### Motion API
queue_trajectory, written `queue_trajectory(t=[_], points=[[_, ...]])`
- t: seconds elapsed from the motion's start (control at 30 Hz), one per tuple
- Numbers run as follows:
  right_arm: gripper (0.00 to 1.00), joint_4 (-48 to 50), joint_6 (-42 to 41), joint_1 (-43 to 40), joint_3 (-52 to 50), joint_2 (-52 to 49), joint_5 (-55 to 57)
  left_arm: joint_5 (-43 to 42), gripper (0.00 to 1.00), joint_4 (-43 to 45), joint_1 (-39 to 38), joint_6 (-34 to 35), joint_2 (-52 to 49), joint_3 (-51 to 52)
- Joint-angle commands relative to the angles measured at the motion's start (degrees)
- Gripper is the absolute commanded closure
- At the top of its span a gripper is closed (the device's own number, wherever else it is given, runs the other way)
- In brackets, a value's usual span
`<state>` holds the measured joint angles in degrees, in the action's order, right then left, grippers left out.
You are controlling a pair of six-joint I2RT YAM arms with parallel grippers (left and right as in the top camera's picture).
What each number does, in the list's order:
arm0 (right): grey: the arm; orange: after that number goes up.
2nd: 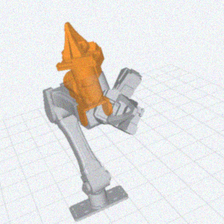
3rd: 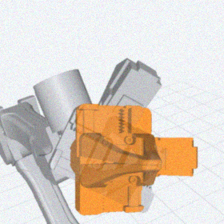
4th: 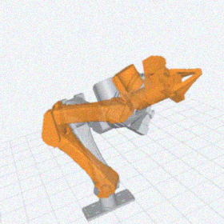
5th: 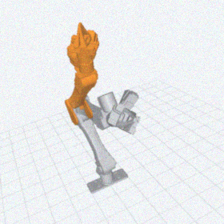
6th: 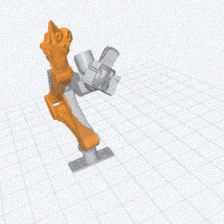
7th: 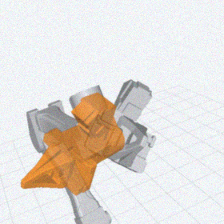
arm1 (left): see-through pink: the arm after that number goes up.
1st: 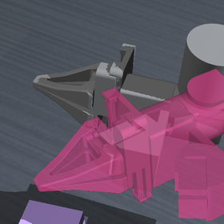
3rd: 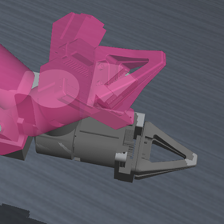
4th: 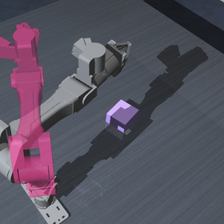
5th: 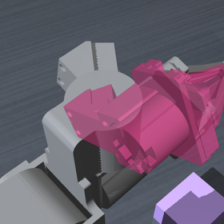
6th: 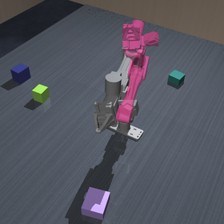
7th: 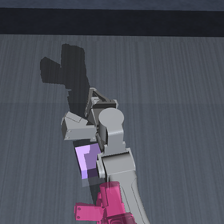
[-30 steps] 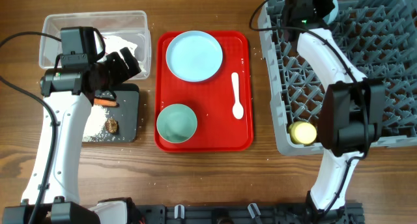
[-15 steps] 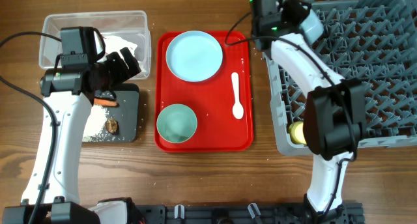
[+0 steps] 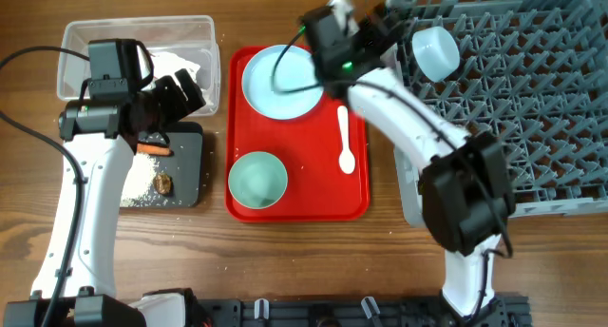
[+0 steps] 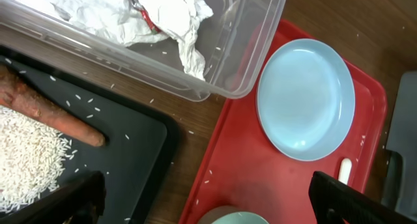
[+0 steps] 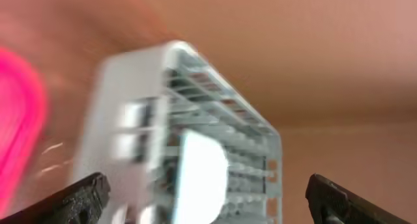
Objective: Sort waste into correct bins and load items into the dishwasher rack
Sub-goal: 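Place the blue bowl upside down in the dish rack, then grasp the green bowl with the right gripper and lift it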
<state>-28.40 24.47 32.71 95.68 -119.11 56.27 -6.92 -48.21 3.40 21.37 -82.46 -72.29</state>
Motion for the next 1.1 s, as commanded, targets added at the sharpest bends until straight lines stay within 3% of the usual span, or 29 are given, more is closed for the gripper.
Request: queue_trajectory(t=[0.0, 0.07, 0.17, 0.2, 0.23, 0.43, 0.6, 0.67, 0.7, 0.77, 0.93, 1.0, 1.07], points=[[0.00, -8.79, -16.98, 2.91, -0.55, 1.33, -15.56, 0.37, 0.00, 0.11, 0.26, 0.52, -0.17, -0.48], [0.00, -15.28, -30.77, 2.89, -0.48, 2.03, -30.38, 0.37, 0.00, 0.11, 0.26, 0.52, -0.17, -0.48], [0.05, -17.75, -33.66, 2.47, -0.48, 3.63, -70.77, 0.37, 0.00, 0.11, 0.26, 0.52, -0.17, -0.48], [0.11, -17.70, -34.84, 2.47, -0.57, 3.48, -77.24, 0.37, 0.00, 0.11, 0.26, 0.52, -0.17, -0.48], [0.14, -17.86, -41.24, 2.91, -1.27, 3.28, -79.03, 0.37, 0.00, 0.11, 0.26, 0.52, -0.17, -0.48], [0.23, -13.42, -60.72, 3.50, -14.12, 3.26, -79.21, 0.37, 0.00, 0.11, 0.26, 0.52, -0.17, -0.48], [0.40, -11.93, -60.94, 3.50, -15.61, 3.23, -80.15, 0.37, 0.00, 0.11, 0.26, 0.52, -0.17, -0.48], [0.58, -11.67, -60.96, 3.50, -15.61, 3.23, -80.13, 0.37, 0.00, 0.11, 0.26, 0.52, -0.17, -0.48], [0.75, -11.61, -60.96, 3.50, -15.61, 3.23, -80.13, 0.37, 0.00, 0.11, 0.26, 0.52, -0.17, -0.48], [0.96, -11.50, -60.94, 3.50, -15.61, 3.23, -80.15, 0.37, 0.00, 0.11, 0.26, 0.52, -0.17, -0.48], [0.96, -13.35, -56.04, 0.59, -14.47, 7.13, -77.83, 0.37, 0.00, 0.11, 0.26, 0.52, -0.17, -0.48], [0.96, -17.88, -54.03, -3.10, -13.42, 12.68, -69.42, 0.37, 0.00, 0.11, 0.26, 0.52, -0.17, -0.48], [0.96, -23.85, -51.74, -9.90, -12.81, 23.26, -47.65, 0.37, 0.00, 0.11, 0.26, 0.52, -0.17, -0.48]])
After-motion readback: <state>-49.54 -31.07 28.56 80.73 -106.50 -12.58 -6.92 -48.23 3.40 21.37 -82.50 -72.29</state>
